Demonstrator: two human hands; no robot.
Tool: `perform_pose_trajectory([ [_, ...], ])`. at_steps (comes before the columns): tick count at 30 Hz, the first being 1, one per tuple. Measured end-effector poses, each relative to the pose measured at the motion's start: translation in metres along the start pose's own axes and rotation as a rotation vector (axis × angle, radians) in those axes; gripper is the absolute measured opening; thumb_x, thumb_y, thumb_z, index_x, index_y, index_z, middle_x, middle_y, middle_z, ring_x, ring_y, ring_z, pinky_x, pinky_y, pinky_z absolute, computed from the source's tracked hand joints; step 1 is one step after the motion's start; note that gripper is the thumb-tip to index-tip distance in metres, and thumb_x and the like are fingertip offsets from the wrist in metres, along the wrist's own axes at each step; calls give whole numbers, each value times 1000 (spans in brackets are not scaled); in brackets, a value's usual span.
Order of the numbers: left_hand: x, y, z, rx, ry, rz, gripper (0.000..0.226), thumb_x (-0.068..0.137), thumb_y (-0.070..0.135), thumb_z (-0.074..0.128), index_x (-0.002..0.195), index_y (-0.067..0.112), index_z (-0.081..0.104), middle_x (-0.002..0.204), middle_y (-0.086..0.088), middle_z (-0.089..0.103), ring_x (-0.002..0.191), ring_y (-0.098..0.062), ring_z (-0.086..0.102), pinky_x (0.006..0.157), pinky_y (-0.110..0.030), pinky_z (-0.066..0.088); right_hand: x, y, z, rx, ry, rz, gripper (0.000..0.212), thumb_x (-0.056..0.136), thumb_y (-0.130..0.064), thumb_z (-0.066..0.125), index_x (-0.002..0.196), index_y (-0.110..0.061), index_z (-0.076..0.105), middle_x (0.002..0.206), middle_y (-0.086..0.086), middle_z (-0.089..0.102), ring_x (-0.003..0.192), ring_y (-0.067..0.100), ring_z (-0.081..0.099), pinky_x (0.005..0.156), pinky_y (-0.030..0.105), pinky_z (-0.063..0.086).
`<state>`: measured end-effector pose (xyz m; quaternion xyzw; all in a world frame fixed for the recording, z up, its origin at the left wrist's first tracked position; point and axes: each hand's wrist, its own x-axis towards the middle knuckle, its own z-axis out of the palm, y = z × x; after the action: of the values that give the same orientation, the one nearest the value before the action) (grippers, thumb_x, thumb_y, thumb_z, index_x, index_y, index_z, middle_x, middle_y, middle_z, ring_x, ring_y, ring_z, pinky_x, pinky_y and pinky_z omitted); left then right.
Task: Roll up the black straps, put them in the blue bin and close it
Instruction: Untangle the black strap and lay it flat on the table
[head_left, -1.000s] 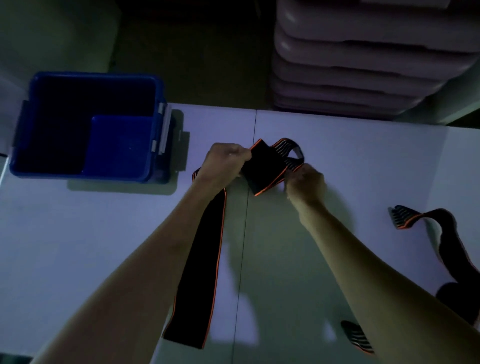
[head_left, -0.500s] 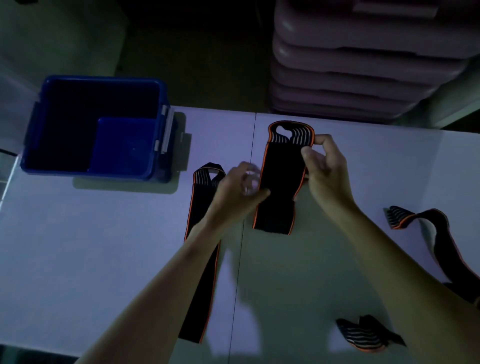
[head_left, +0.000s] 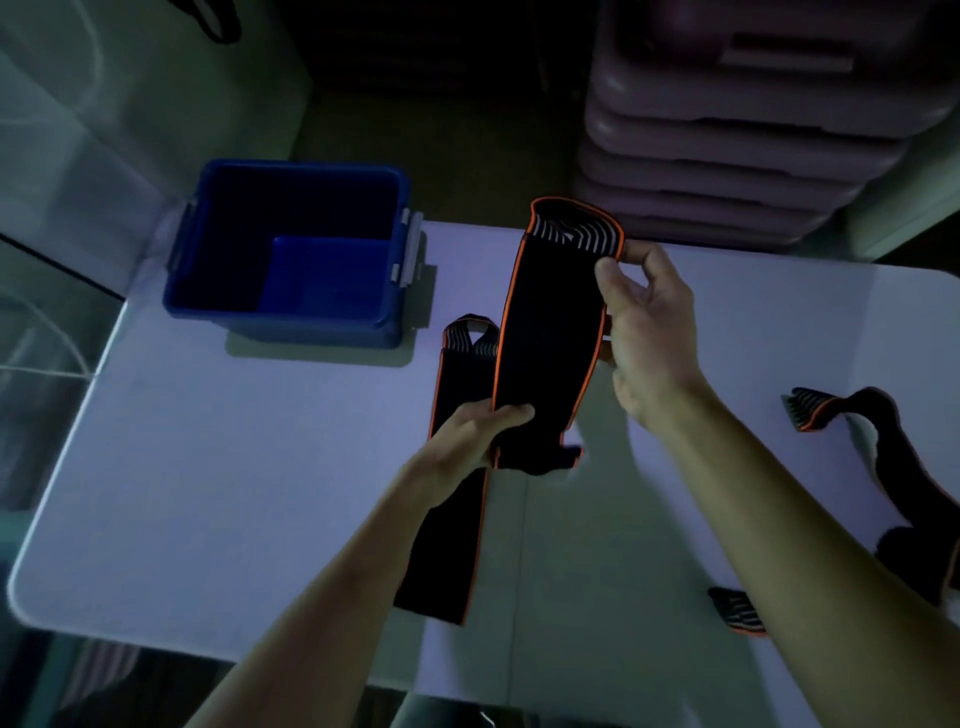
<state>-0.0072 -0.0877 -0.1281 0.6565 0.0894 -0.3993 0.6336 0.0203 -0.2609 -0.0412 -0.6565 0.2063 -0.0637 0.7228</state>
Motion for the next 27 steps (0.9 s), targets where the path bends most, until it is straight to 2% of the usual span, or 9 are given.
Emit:
perform_pose_trajectory([
  [3, -26, -17, -23, 92, 46, -32, 20, 91, 17, 66, 107, 6, 69, 91, -10, 64, 88, -26, 63, 81, -36, 50, -19, 9, 19, 36, 33, 43, 6, 100, -20, 55, 95, -18, 56, 67, -6, 68, 53, 11, 58, 45, 21, 43],
  [7, -55, -44, -54, 145, 78, -48, 19, 90, 4, 66, 107, 8, 73, 92, -7, 72, 88, -20, 68, 82, -29, 54, -41, 35, 39, 5, 32, 86, 7, 99, -22, 56, 93, -19, 57, 78, -2, 74, 64, 13, 65, 61, 29, 50],
  [11, -74, -64, -65, 81, 94, -141, 17, 92, 2, 61, 102, 9, 73, 71, 3, 71, 61, -8, 67, 55, -14, 50, -52, 65, 52, -11, 110, 186, 5, 94, -28, 60, 90, -24, 60, 90, 10, 74, 76, 24, 66, 71, 41, 51],
  [15, -75, -90, -63, 288, 146, -124, 22, 91, 5, 60, 110, 6, 70, 95, -9, 72, 84, -21, 68, 78, -30, 52, -59, 91, 59, -54, 117, 284, 6, 95, -22, 57, 98, -17, 59, 100, 13, 73, 85, 27, 70, 77, 41, 56],
  [18, -70, -104, -55, 523, 237, -85, 23, 88, 14, 60, 109, 5, 66, 99, -16, 72, 90, -32, 70, 75, -40, 55, -62, 104, 60, -93, 91, 333, 4, 97, -15, 53, 97, -15, 57, 95, 10, 71, 82, 29, 66, 77, 48, 58],
  [20, -71, -103, -51, 680, 280, -74, 29, 87, 22, 61, 110, 5, 61, 103, -16, 68, 88, -32, 66, 66, -36, 53, -60, 110, 60, -146, 72, 329, 8, 96, -13, 53, 95, -16, 59, 88, 7, 72, 80, 32, 64, 80, 46, 56],
  [23, -74, -96, -46, 955, 271, -127, 39, 87, 35, 60, 112, 6, 52, 110, -13, 61, 95, -35, 64, 74, -41, 55, -54, 115, 61, -241, 15, 315, 12, 95, -12, 53, 96, -19, 63, 96, 11, 74, 93, 33, 71, 89, 54, 56],
  [25, -73, -85, -45, 1083, 299, -153, 46, 87, 44, 59, 114, 8, 48, 114, -12, 59, 104, -36, 62, 79, -41, 51, -47, 115, 63, -280, -8, 307, 10, 94, -12, 54, 96, -17, 63, 95, 18, 72, 91, 41, 68, 85, 55, 57],
  [27, -64, -70, -46, 1083, 373, -123, 49, 87, 48, 57, 115, 10, 47, 116, -11, 55, 107, -36, 59, 76, -41, 45, -35, 115, 65, -313, -19, 278, 9, 94, -12, 56, 96, -13, 64, 85, 15, 68, 76, 35, 63, 68, 40, 53],
])
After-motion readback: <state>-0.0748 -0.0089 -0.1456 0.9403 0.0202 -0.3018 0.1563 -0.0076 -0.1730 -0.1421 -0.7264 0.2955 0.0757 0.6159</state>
